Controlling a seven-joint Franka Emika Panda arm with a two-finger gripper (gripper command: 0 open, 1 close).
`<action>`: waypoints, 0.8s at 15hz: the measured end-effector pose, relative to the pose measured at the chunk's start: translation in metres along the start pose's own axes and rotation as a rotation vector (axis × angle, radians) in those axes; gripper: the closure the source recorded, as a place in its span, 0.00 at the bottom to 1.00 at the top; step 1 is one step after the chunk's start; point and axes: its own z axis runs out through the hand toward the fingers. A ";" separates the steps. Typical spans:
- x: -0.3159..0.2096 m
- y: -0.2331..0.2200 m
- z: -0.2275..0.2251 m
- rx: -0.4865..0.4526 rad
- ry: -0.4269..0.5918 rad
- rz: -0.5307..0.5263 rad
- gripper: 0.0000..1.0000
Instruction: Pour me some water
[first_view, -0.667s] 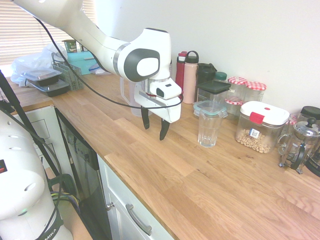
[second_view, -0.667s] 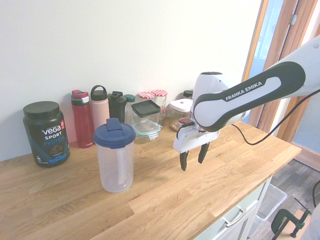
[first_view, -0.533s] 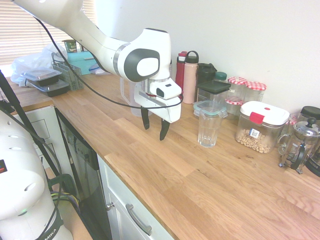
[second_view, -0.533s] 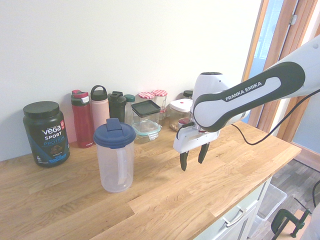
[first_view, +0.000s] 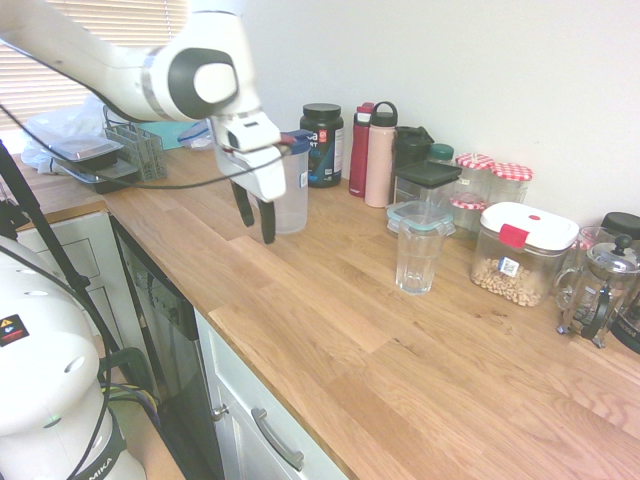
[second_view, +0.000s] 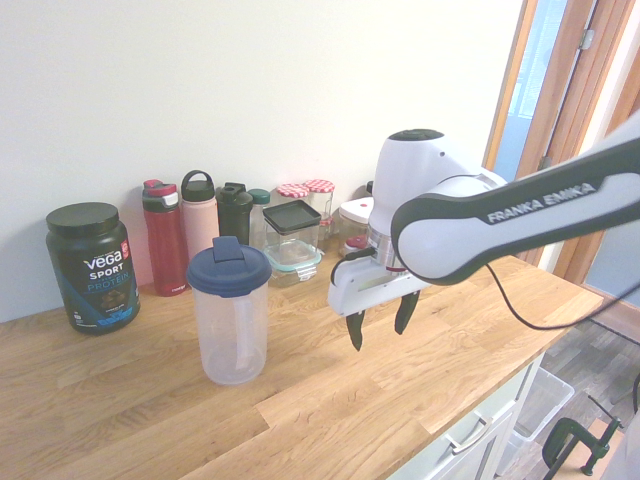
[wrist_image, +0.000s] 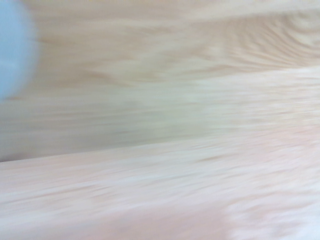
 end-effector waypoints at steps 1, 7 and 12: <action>-0.024 -0.005 -0.014 0.032 0.035 -0.001 0.00; -0.084 -0.079 -0.055 0.177 0.153 -0.047 0.00; -0.117 -0.137 -0.037 0.185 0.188 -0.035 1.00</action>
